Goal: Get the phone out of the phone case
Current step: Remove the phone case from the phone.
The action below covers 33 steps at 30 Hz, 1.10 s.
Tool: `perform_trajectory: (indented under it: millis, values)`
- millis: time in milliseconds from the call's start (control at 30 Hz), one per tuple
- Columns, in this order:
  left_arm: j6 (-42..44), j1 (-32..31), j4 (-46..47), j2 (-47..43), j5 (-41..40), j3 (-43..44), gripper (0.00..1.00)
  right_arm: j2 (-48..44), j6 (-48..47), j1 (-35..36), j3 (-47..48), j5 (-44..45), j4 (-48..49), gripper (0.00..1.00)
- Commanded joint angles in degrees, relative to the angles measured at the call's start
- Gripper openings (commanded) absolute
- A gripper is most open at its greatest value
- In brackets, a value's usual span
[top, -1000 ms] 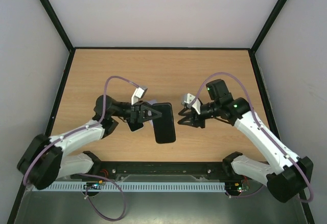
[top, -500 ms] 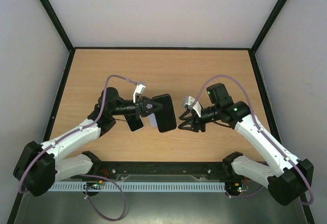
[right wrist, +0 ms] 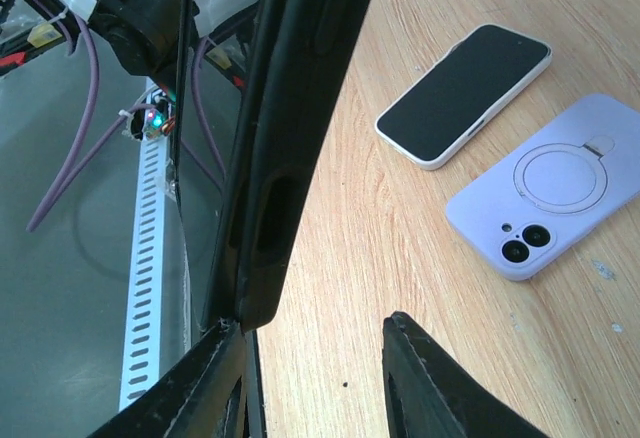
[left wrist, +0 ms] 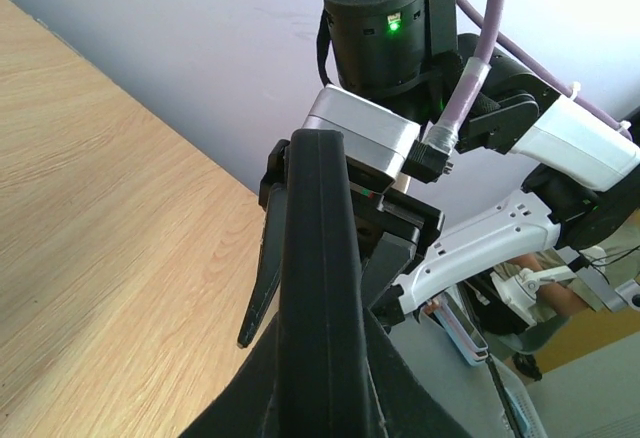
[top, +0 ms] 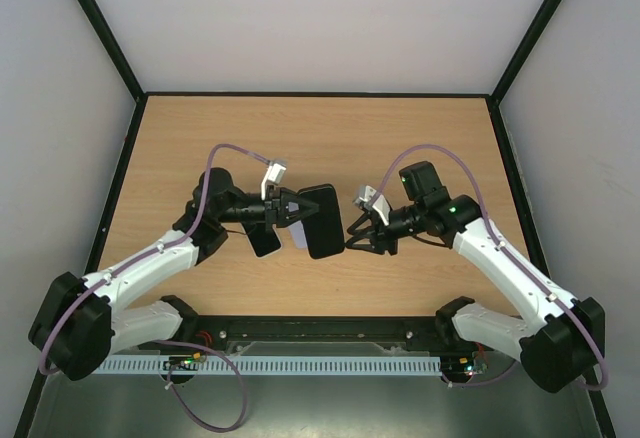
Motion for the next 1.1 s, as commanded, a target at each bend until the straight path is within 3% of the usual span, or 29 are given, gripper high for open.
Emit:
perform_trajectory:
  millis: [0,900,1067]
  values:
    - [-2.0,0.2,6.7,-0.8,2.1,2.0,0.02,1.3,-0.1,-0.1,1.0,-0.3,1.1,0.36]
    - [-8.1,-0.7,17.8,1.3,-3.1,-2.5,0.02,5.3,0.2,-0.1,0.6,-5.0,-0.1,0.44]
    - [-11.0,-1.1,22.9,2.7,-2.5,-3.3,0.02,6.5,5.7,-0.1,-0.2,0.0,4.7,0.4]
